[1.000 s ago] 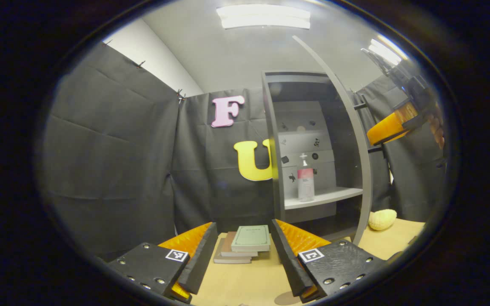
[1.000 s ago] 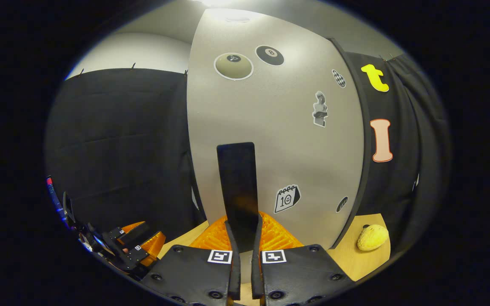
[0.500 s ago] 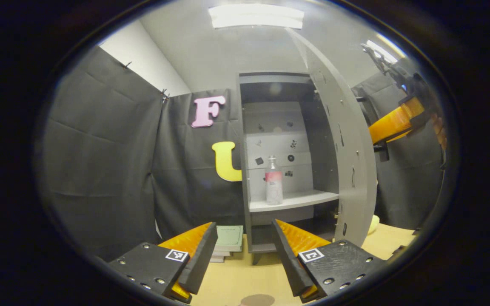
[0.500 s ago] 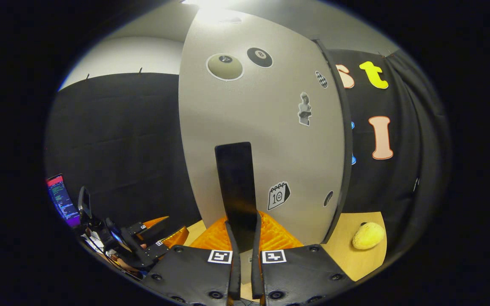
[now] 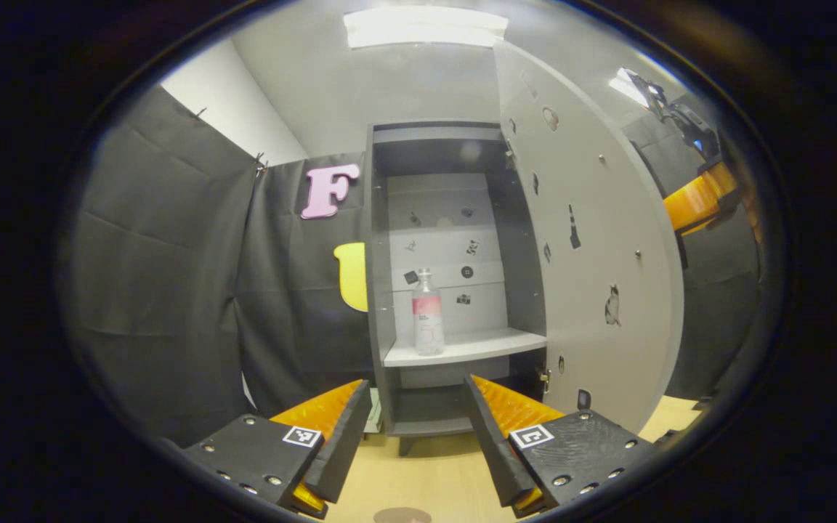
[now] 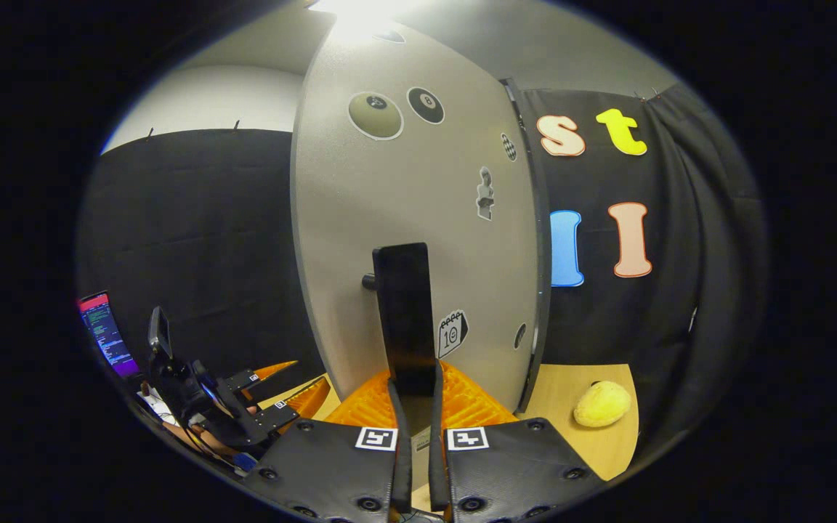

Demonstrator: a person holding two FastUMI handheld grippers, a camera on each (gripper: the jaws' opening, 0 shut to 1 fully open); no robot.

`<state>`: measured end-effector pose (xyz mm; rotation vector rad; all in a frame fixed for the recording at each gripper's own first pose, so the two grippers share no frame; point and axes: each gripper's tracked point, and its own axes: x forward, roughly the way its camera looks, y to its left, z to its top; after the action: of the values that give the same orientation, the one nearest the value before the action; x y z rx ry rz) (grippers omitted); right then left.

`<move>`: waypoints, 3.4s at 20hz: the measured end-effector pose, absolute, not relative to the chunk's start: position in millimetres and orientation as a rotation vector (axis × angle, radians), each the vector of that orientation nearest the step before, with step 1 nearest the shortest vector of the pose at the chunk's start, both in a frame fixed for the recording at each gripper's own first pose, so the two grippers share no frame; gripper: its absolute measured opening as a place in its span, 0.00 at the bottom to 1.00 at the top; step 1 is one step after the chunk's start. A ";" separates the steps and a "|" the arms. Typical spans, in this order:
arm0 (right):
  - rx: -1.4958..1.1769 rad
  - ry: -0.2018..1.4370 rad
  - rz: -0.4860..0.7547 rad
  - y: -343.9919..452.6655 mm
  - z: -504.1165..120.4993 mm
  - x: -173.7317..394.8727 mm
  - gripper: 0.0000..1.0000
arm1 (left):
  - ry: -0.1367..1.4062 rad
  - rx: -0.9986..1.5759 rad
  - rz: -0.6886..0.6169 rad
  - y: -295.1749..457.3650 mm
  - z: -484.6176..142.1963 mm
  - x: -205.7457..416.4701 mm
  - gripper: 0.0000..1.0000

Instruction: Open the cabinet door with the right hand, grasp the bottle in the cabinet with the left hand and place it on the coaster, then close the cabinet door with the right hand.

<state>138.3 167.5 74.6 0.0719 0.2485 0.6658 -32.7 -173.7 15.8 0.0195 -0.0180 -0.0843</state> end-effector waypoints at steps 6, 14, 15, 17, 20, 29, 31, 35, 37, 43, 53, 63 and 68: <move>0.096 0.226 0.628 154.3 74.3 146.3 0.11 | -0.025 0.022 -0.098 -209.6 18.0 -26.6 0.77; 0.081 0.185 0.651 148.9 77.4 148.1 0.07 | -0.049 0.042 -0.054 -235.8 27.6 -30.7 0.77; 0.037 0.172 0.654 144.3 75.1 149.3 0.11 | -0.053 0.043 -0.040 -236.6 30.7 -31.8 0.79; 0.011 0.164 0.660 138.3 73.5 150.1 0.14 | -0.064 0.053 -0.010 -234.8 39.0 -35.4 0.76; 0.069 0.177 0.710 139.3 74.6 138.1 0.18 | -0.076 0.073 0.024 -228.9 53.0 -31.2 0.76; 0.084 0.072 0.480 54.8 84.7 141.4 0.75 | -0.045 0.045 -0.055 -238.3 67.3 48.1 0.77; 0.071 0.061 0.375 35.2 79.1 154.8 0.92 | -0.023 0.045 -0.078 -237.2 65.7 73.2 0.77; 0.064 0.083 0.234 17.1 63.3 174.7 0.97 | 0.018 0.012 -0.126 -232.4 61.0 134.4 0.77; 0.061 0.099 0.183 11.9 55.4 184.8 0.98 | 0.023 0.006 -0.141 -225.0 63.6 165.3 0.77; 0.087 0.162 0.065 8.6 26.5 205.8 0.93 | 0.053 -0.001 -0.190 -213.0 57.1 250.0 0.77; 0.101 0.190 -0.054 14.3 6.6 225.6 0.93 | 0.101 0.018 -0.221 -207.9 17.3 332.8 0.77; 0.113 0.212 -0.063 16.8 -2.9 231.6 0.93 | 0.115 0.044 -0.225 -209.2 8.7 345.3 0.76; 0.112 0.208 -0.042 10.3 0.1 229.7 0.93 | 0.079 -0.002 -0.179 -203.1 17.6 339.1 0.75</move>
<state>229.7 10.3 0.1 0.1123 0.2078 -0.0419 339.1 -203.1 17.6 -0.0019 0.0793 -0.1795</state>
